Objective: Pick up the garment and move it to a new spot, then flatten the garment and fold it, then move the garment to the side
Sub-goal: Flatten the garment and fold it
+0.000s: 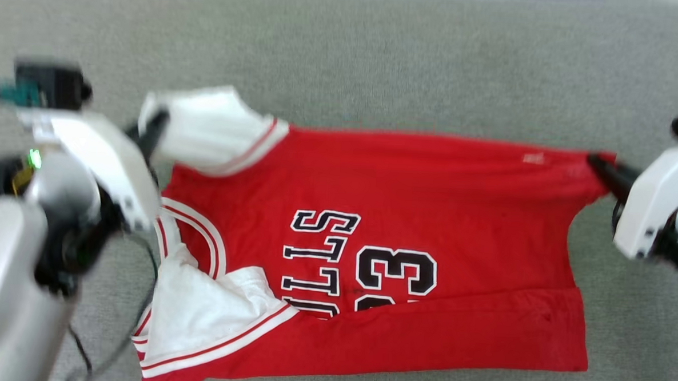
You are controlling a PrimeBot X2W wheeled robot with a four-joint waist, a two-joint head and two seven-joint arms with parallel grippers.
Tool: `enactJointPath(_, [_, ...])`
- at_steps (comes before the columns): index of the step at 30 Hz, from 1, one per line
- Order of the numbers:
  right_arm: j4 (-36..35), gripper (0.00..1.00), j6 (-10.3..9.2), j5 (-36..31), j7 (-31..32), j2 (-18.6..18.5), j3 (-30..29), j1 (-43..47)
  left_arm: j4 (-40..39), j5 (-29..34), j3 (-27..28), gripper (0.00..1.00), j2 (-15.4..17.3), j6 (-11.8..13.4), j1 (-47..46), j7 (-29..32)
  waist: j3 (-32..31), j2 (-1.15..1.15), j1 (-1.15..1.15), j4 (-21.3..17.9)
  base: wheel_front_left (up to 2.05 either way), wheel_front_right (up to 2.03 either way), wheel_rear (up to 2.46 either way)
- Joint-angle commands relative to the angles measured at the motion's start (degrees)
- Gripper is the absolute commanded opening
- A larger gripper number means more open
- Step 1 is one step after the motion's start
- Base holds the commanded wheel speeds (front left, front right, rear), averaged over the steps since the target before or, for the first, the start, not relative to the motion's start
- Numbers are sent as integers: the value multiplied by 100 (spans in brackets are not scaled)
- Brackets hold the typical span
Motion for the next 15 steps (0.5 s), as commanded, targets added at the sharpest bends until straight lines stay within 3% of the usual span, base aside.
enactJointPath(1, [-115, 0, -4, -20, -102, 34, -25, 322, -138, -44, 64, 0, -5, 93, 470, -157, -266, 0, 1, 6, 0, 0, 0])
enactJointPath(7, [-255, 0, -4, 10, -406, 186, -63, 1276, -440, -296, 224, 0, -154, 381, 2053, -580, -636, 0, 1, -5, 0, 0, 0])
enactJointPath(13, [-60, 0, -4, 108, -722, 409, -81, 2050, -199, -557, 29, 0, -516, 336, 3079, -784, -762, 0, 1, 5, 0, 0, 0])
enactJointPath(14, [14, 0, -4, 127, -800, 444, -53, 2138, -114, -595, -6, 18, -605, 283, 3144, -855, -768, 0, 1, 4, 0, 0, 0])
enactJointPath(15, [109, 30, -4, 170, -868, 476, -11, 2226, -16, -611, -59, 45, -674, 213, 3208, -911, -775, 0, 1, 0, 0, 0, 0])
